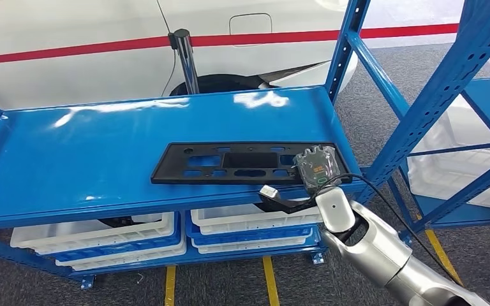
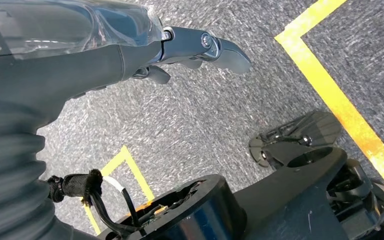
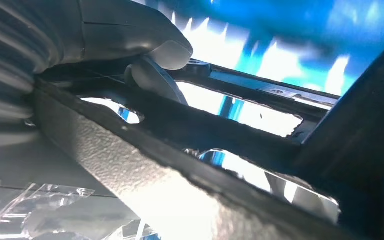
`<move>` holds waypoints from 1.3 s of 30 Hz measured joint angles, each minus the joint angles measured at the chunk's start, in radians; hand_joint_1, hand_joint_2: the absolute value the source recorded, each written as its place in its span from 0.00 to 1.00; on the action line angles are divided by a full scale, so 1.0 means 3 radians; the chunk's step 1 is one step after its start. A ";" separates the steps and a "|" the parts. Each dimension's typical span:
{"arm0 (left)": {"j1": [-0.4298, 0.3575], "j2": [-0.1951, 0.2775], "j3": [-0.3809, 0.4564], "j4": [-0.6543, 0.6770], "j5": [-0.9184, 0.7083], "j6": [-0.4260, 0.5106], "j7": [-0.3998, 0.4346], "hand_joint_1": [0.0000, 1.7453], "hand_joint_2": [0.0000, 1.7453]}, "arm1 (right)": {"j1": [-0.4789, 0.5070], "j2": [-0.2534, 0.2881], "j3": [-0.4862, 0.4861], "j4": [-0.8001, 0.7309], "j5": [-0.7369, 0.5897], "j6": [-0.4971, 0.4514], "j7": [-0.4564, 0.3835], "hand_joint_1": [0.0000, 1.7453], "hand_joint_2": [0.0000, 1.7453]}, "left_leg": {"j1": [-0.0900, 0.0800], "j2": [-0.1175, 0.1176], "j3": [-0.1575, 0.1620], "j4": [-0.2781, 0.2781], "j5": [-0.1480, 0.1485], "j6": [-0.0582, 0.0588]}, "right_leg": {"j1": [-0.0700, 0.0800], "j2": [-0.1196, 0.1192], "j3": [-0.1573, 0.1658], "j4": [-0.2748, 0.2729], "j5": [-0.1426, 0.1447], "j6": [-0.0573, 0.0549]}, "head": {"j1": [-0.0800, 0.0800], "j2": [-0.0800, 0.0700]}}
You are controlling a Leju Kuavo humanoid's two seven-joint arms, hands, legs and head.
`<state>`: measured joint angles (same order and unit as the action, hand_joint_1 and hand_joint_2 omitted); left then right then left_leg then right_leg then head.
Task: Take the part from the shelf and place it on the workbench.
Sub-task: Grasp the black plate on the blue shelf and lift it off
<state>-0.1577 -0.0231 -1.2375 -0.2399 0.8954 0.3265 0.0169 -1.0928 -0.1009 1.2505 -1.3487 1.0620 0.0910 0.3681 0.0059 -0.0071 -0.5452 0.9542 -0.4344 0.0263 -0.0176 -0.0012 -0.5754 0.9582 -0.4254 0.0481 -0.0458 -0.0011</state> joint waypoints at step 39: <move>-0.0016 -0.0057 0.0092 0.0006 -0.0007 -0.0042 0.0068 0.00 1.00 | -0.0374 0.0215 0.0140 -0.0188 0.0467 0.0066 -0.0242 1.00 1.00 | -0.0073 -0.0003 0.0007 0.0506 -0.0365 0.0143 | 0.0054 0.0020 -0.0252 0.0182 0.0073 -0.0111 | 0.0002 0.0000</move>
<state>-0.1623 -0.0402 -1.2100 -0.2382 0.8934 0.3139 0.0373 -1.2051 -0.0363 1.2924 -1.4051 1.2020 0.1108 0.2956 -0.0160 -0.0079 -0.5432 1.1060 -0.5441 0.0692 -0.0016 0.0049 -0.6510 1.0127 -0.4036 0.0149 -0.0452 -0.0011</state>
